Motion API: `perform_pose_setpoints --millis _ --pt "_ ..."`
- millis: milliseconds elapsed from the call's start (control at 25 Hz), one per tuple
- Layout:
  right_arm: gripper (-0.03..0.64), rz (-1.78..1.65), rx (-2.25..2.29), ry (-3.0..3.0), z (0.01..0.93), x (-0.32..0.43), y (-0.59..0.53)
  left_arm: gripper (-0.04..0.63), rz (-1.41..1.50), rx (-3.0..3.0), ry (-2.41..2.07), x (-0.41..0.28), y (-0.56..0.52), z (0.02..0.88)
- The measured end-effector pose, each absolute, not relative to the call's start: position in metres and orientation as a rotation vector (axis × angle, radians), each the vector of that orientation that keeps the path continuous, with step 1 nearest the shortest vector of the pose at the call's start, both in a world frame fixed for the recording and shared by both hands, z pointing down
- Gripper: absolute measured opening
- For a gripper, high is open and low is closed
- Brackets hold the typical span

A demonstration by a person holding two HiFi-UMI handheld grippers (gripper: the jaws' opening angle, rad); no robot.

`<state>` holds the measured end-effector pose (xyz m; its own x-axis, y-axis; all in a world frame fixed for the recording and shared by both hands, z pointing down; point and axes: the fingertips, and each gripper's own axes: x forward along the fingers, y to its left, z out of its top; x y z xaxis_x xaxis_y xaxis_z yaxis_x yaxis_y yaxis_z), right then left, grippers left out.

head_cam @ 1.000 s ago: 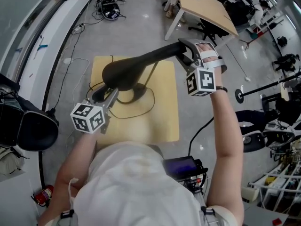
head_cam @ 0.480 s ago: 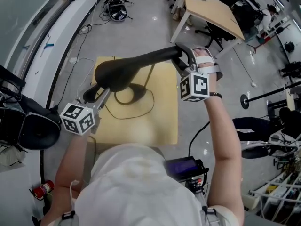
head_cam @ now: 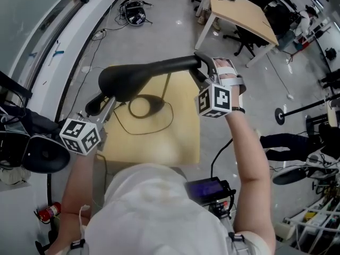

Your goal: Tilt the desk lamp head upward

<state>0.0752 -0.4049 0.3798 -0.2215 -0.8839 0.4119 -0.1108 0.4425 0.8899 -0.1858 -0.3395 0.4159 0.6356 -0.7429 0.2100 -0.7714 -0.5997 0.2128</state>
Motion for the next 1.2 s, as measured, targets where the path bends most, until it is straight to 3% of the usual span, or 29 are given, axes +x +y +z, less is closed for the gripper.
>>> perform_pose_setpoints --millis 1200 --pt "0.227 -0.868 0.884 -1.805 0.413 0.083 -0.401 0.132 0.051 2.686 -1.445 -0.181 -0.342 0.330"
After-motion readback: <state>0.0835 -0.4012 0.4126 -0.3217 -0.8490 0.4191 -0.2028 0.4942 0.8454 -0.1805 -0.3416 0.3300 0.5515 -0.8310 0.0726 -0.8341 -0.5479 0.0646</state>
